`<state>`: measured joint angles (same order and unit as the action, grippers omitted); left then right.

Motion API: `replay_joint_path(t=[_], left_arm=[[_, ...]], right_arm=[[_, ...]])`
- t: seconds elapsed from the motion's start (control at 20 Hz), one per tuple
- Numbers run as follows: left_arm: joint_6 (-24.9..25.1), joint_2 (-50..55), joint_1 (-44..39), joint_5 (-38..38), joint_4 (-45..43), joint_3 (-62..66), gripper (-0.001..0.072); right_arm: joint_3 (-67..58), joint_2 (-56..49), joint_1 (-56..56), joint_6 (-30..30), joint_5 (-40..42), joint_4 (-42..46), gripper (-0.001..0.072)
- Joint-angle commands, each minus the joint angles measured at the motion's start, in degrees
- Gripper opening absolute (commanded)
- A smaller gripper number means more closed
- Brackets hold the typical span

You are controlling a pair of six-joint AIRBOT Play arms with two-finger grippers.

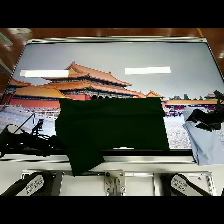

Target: Fold the shirts.

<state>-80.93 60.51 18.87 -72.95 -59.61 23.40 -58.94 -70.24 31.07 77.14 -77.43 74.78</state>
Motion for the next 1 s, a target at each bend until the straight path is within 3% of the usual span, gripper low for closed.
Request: replay_joint_path(t=[0.0,0.2,0.3,0.35,0.45,0.5,0.55,0.6,0.95], left_arm=[[2.7,0.3,-1.8,5.2,4.8,-4.2,0.0505],[2.7,0.4,-7.2,8.8,7.3,-4.4,0.0503],[2.4,0.5,-9.4,10.0,8.3,-4.9,0.0456],[2.1,0.7,-10.1,10.1,8.2,-5.2,0.0364],[2.1,1.2,-10.4,10.4,8.2,-5.9,0.0109],[2.1,1.3,-10.3,10.4,8.2,-5.9,0.0041],[2.3,1.2,-10.3,10.4,8.2,-5.9,0.0041],[2.5,1.2,-10.3,10.4,8.2,-5.9,0.0041],[4.4,1.2,-10.3,7.1,8.3,-5.9,0.0041]], right_arm=[[1.5,0.3,0.6,-0.1,1.2,-1.2,0.0605],[1.5,0.3,0.6,0.4,1.8,-1.3,0.0605],[1.6,0.3,0.6,0.5,1.5,-1.2,0.0605],[1.9,0.3,0.6,0.6,1.4,-1.2,0.0605],[3.8,0.3,0.6,0.5,0.3,-1.2,0.0605],[5.7,0.3,0.6,-0.2,-1.1,-1.2,0.0606],[8.3,0.3,0.6,-2.3,-2.8,-1.6,0.0618],[11.7,0.3,0.6,-5.4,-4.7,-2.3,0.0684],[25.6,0.3,0.6,-7.2,0.6,-7.1,0.0683]])
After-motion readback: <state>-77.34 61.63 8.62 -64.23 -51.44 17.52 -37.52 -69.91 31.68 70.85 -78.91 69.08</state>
